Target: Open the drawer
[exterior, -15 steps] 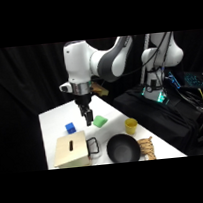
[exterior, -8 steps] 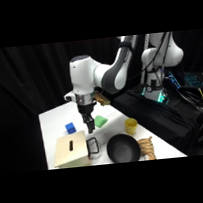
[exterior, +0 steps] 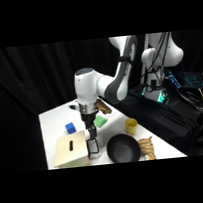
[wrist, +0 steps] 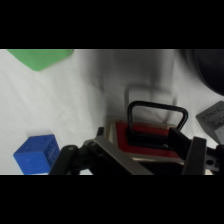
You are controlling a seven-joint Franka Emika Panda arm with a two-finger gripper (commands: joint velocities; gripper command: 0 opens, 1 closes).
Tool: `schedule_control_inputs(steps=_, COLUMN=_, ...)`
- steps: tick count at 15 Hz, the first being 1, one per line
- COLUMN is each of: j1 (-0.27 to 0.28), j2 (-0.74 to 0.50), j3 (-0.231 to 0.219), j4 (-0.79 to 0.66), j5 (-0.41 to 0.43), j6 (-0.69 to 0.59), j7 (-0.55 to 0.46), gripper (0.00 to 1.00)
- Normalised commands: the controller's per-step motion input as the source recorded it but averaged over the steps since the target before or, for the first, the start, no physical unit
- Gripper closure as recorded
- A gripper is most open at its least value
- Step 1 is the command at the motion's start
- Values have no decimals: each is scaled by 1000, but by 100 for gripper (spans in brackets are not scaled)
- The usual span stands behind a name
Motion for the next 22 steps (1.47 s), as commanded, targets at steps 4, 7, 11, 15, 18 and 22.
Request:
schedule_control_inputs(steps=4, j1=48, j2=77, j3=0, j4=-20, j5=177, j6=246, j7=-3, gripper=0)
schedule_control_inputs(steps=7, j1=8, j2=110, j3=17, j4=5, j5=185, j6=259, j7=-39, gripper=0)
schedule_control_inputs(steps=11, j1=2, j2=116, j3=12, j4=29, j5=159, j6=235, j7=-55, gripper=0)
schedule_control_inputs(steps=15, j1=7, j2=101, j3=7, j4=47, j5=140, j6=203, j7=-60, gripper=0)
schedule_control_inputs(steps=18, j1=47, j2=65, j3=-35, j4=33, j5=107, j6=165, j7=-35, gripper=0)
schedule_control_inputs(steps=22, j1=56, j2=67, j3=-65, j4=37, j5=92, j6=126, j7=-26, gripper=0)
